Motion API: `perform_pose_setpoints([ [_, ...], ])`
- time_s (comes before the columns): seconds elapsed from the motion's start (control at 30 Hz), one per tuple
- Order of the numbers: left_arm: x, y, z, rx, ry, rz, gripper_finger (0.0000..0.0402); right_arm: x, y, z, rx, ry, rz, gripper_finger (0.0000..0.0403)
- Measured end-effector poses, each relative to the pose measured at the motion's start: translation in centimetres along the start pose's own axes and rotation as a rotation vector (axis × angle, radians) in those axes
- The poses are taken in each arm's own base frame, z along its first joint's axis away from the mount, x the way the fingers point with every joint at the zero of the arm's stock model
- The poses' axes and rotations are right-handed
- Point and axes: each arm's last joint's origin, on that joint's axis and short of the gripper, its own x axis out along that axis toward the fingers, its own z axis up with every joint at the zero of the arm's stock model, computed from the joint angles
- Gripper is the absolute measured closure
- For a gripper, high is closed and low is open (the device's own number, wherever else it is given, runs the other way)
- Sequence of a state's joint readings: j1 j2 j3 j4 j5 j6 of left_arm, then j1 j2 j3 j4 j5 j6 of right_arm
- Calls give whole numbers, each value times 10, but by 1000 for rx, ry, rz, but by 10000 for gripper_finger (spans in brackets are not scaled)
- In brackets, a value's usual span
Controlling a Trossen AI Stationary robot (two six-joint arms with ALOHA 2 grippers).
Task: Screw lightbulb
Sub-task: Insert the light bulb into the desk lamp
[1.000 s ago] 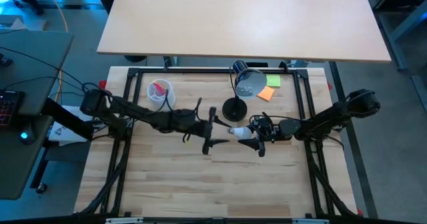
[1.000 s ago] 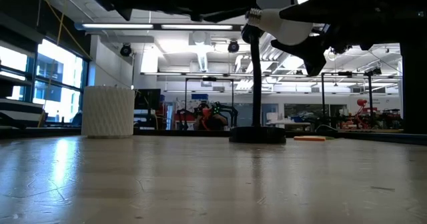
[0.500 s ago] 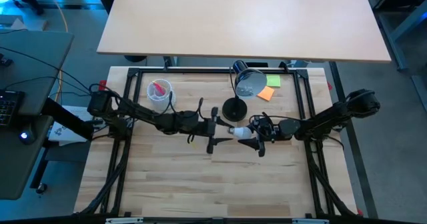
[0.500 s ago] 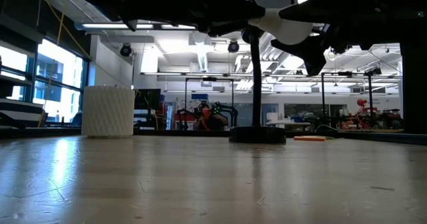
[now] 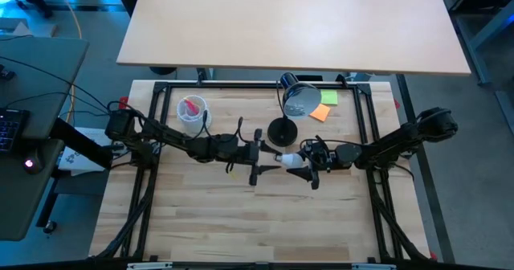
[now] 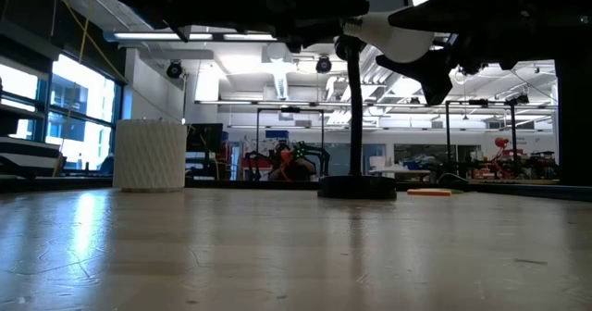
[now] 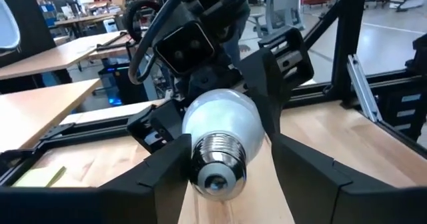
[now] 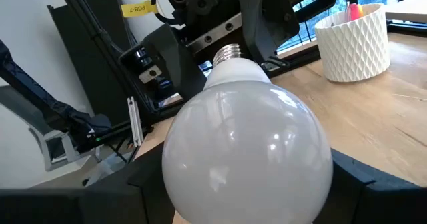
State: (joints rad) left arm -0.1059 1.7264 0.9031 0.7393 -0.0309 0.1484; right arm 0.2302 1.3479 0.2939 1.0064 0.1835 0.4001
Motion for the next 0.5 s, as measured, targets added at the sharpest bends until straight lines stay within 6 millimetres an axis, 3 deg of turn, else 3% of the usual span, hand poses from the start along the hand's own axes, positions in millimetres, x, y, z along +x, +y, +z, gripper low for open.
perform_pose_setpoints([
  [0.33,0,1,-1,-12,15,8,276,0,0,-1,-1,6,4,157],
  [0.5,0,0,-3,-16,39,21,281,0,0,-1,-2,10,0,157],
])
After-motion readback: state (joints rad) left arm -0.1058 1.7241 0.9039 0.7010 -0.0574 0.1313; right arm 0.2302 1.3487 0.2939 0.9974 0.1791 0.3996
